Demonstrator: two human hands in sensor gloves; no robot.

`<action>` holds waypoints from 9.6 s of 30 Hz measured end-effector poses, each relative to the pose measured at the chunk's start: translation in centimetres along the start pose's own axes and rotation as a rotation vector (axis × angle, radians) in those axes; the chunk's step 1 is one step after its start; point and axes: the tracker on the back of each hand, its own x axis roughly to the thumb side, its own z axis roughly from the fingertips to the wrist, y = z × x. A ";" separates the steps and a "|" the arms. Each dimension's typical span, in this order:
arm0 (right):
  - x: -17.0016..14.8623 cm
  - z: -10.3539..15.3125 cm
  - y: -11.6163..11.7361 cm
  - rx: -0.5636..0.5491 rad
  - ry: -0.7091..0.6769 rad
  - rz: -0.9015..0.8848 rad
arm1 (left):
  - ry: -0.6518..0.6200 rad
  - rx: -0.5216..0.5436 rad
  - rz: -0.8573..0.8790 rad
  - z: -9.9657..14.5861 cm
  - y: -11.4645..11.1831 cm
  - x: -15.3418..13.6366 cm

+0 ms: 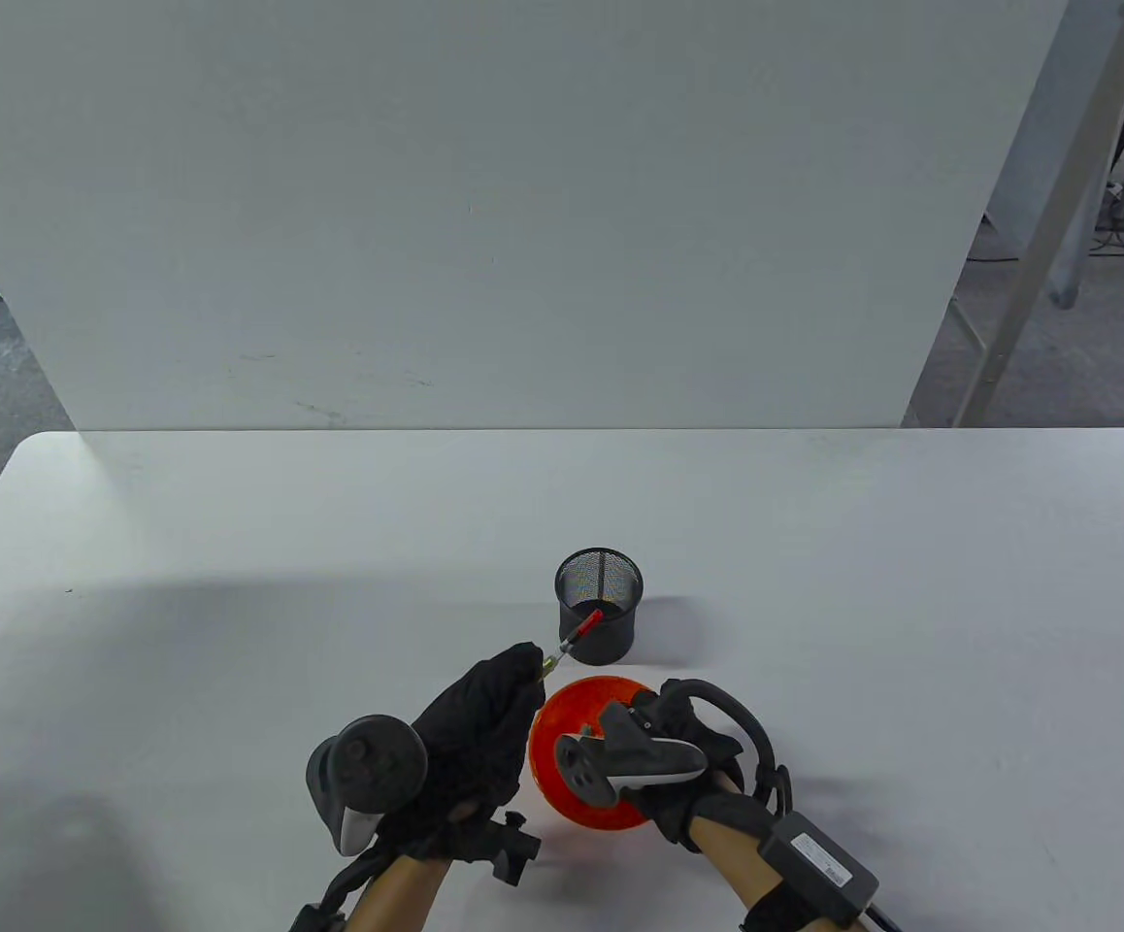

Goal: Assemble fountain pens from components

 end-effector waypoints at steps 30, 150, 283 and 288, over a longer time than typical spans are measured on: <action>0.9 0.9 -0.6 -0.029 -0.033 0.109 | 0.034 0.006 0.003 -0.1 0.2 -0.5; -8.9 10.7 1.7 -0.753 0.078 -1.103 | -0.072 -0.222 -0.215 0.4 -2.9 0.3; -9.4 10.5 2.3 -0.734 0.095 -1.160 | -0.071 -0.207 -0.202 0.3 -2.7 0.3; -9.5 10.3 2.8 -0.704 0.122 -1.190 | -0.081 -0.224 -0.210 0.3 -3.0 0.5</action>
